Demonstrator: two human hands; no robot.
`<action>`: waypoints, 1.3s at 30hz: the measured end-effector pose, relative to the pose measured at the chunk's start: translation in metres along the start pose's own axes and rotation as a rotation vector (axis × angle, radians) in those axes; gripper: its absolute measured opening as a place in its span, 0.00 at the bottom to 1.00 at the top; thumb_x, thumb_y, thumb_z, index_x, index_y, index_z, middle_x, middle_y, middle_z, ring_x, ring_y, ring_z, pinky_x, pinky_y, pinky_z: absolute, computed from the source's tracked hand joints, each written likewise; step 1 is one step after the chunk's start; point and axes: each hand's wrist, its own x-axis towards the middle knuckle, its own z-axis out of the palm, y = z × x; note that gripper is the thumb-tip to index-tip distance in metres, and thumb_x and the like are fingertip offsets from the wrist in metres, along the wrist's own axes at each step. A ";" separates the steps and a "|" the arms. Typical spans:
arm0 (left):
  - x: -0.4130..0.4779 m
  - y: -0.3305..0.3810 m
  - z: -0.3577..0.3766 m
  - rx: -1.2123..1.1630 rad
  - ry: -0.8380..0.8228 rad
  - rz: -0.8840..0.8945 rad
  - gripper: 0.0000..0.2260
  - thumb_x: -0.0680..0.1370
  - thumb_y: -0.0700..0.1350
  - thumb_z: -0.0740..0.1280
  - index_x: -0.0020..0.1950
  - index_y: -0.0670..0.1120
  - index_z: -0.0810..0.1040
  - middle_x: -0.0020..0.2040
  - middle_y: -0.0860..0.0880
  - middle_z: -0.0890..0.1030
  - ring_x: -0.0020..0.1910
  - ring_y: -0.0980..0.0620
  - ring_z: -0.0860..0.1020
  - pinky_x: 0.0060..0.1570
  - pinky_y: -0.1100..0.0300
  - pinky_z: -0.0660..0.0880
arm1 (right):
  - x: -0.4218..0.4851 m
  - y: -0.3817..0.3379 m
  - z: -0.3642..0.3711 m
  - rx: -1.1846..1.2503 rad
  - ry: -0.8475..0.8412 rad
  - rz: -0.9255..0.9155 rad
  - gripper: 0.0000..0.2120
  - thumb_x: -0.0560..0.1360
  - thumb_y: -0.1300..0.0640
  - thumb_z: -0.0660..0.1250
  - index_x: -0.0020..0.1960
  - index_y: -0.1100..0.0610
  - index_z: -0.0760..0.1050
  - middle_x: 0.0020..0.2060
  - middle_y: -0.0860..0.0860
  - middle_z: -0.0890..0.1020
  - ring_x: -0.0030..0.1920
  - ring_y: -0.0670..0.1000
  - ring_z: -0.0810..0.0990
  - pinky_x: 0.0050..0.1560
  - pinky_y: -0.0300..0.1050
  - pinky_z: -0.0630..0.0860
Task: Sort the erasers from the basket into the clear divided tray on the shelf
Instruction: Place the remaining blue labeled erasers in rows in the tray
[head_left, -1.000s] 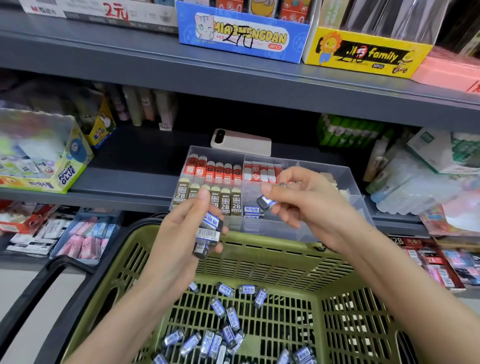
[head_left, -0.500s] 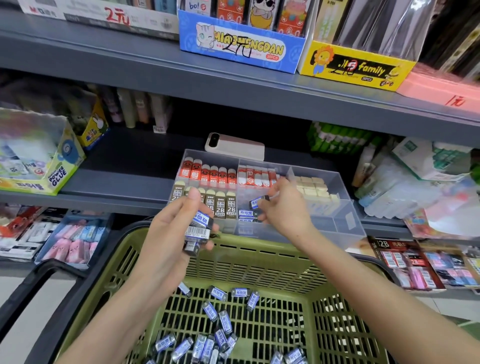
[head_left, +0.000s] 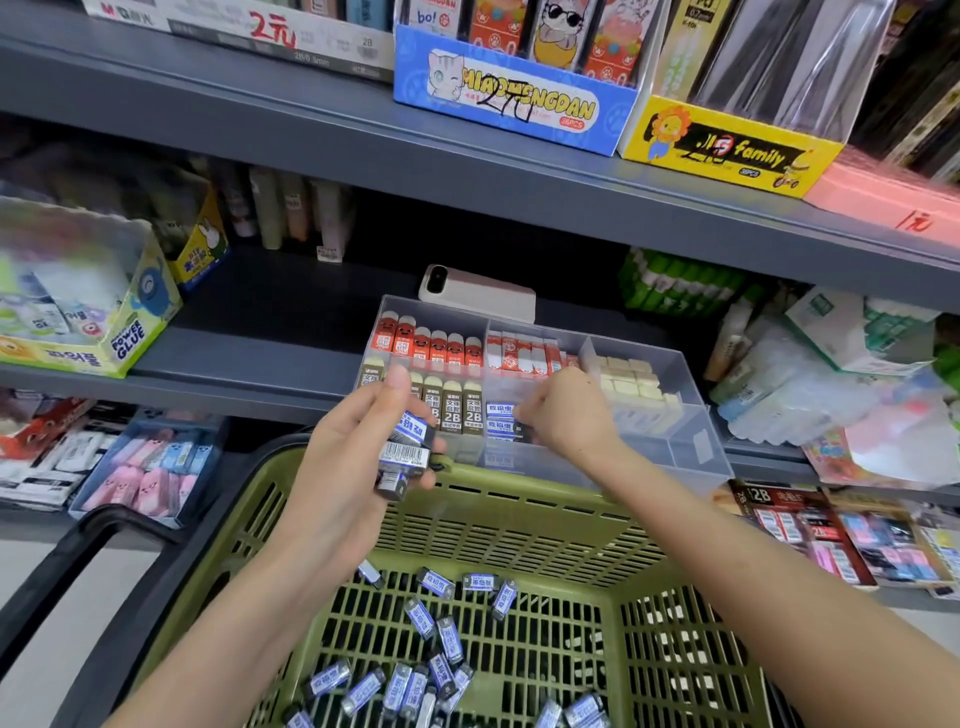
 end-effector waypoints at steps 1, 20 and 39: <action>0.000 0.000 0.000 0.003 0.001 -0.003 0.17 0.64 0.62 0.69 0.33 0.47 0.80 0.34 0.49 0.79 0.33 0.53 0.79 0.24 0.63 0.73 | 0.000 -0.001 -0.001 0.028 -0.046 0.006 0.15 0.75 0.58 0.63 0.35 0.64 0.80 0.28 0.53 0.78 0.39 0.50 0.79 0.71 0.46 0.55; -0.006 -0.005 0.009 -0.035 -0.142 -0.072 0.18 0.71 0.58 0.64 0.54 0.51 0.82 0.39 0.49 0.83 0.31 0.56 0.78 0.24 0.64 0.71 | -0.076 -0.033 -0.041 0.488 -0.081 -0.430 0.13 0.71 0.47 0.71 0.55 0.45 0.80 0.38 0.43 0.74 0.37 0.40 0.69 0.44 0.43 0.70; 0.001 -0.009 0.001 0.071 -0.199 -0.076 0.14 0.79 0.44 0.57 0.57 0.48 0.82 0.35 0.43 0.77 0.31 0.49 0.76 0.20 0.61 0.67 | -0.021 0.026 -0.064 0.300 -0.189 -0.250 0.08 0.65 0.58 0.77 0.32 0.51 0.78 0.29 0.43 0.78 0.31 0.42 0.74 0.37 0.40 0.71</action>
